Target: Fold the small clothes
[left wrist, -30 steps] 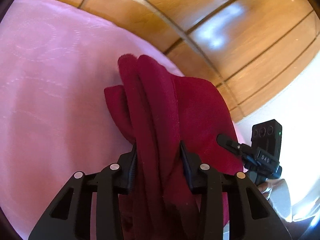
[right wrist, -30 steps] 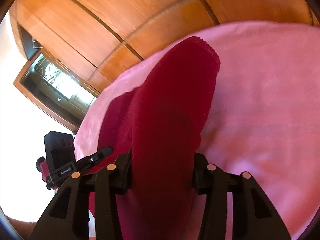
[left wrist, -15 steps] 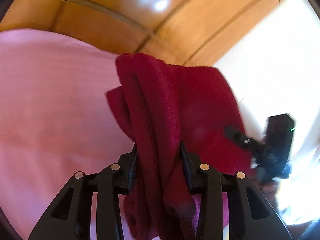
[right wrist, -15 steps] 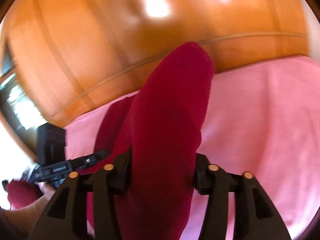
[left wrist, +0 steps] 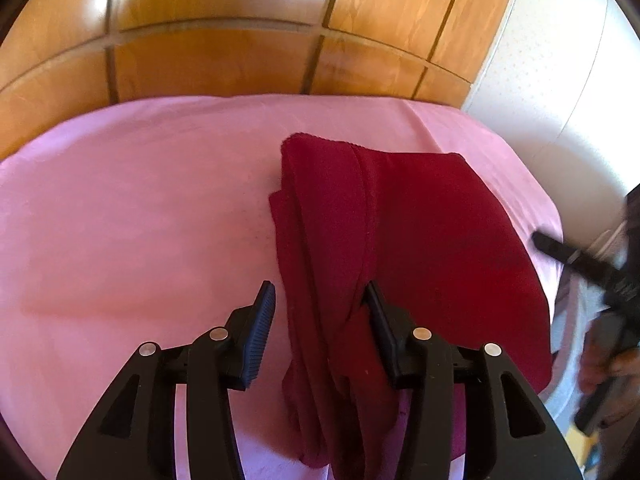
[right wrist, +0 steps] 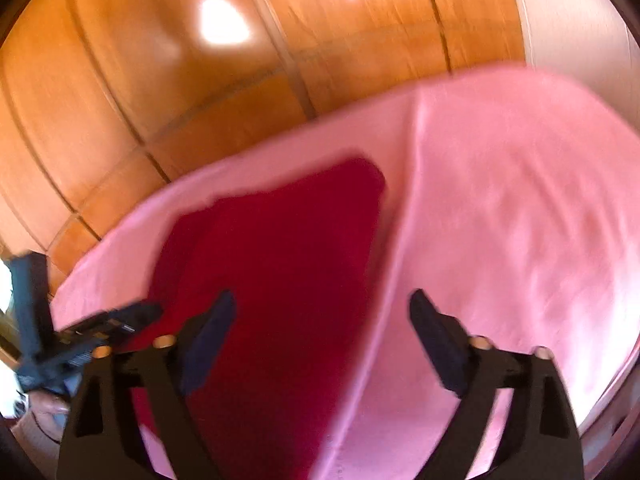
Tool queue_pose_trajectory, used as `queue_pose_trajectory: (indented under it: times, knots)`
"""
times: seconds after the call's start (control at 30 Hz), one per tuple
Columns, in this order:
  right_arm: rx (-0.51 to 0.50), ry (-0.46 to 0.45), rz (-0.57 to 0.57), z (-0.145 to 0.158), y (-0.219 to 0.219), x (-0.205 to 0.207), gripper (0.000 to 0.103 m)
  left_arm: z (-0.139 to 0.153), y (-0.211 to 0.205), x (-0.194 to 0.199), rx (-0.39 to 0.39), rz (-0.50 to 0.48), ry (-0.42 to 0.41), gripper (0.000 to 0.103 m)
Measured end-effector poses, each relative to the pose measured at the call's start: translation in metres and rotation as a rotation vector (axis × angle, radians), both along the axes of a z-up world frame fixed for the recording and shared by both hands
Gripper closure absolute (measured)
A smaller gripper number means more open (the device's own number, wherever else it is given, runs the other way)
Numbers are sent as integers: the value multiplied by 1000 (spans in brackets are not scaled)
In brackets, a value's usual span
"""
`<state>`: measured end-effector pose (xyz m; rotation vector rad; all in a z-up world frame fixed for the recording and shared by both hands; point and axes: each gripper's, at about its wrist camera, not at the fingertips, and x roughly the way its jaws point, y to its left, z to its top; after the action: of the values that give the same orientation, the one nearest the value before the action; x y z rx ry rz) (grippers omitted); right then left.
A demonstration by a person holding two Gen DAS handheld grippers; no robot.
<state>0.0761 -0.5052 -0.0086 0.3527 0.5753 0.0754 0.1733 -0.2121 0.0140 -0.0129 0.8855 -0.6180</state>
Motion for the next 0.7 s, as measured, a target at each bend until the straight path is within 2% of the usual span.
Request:
queue_pose_trajectory:
  times: [0.07, 0.1, 0.13, 0.17, 0.23, 0.27, 0.37, 0.47, 0.53, 0.6, 0.7]
  knots:
    - [12, -32, 20, 9, 15, 1, 34, -4, 6, -1, 3, 15, -21, 55]
    - [18, -31, 44, 8, 24, 7, 36, -7, 5, 0, 6, 29, -22, 49]
    - [5, -17, 48, 5, 31, 15, 36, -10, 6, 1, 9, 39, -18, 48]
    - [-36, 40, 43, -5, 41, 31, 36, -13, 5, 5, 9, 42, -8, 47]
    - [-134, 135, 26, -28, 57, 54, 32, -15, 4, 10, 20, 54, -16, 38]
    - [-191, 135, -5, -39, 65, 59, 29, -17, 6, 12, 5, 57, -4, 36]
    - [-267, 98, -29, -37, 80, 49, 27, -14, 11, 7, -8, 79, -5, 36]
    - [-252, 86, -39, -36, 75, 39, 24, -5, 15, -5, -5, 97, -30, 36]
    - [-234, 68, -48, -31, 75, 28, 16, 5, 18, -17, 10, 108, -79, 35]
    - [-215, 41, -61, -23, 81, 17, 14, 15, 24, -27, 26, 126, -123, 33]
    - [-211, 15, -98, -13, 87, 1, 12, 24, 32, -36, 32, 156, -139, 27]
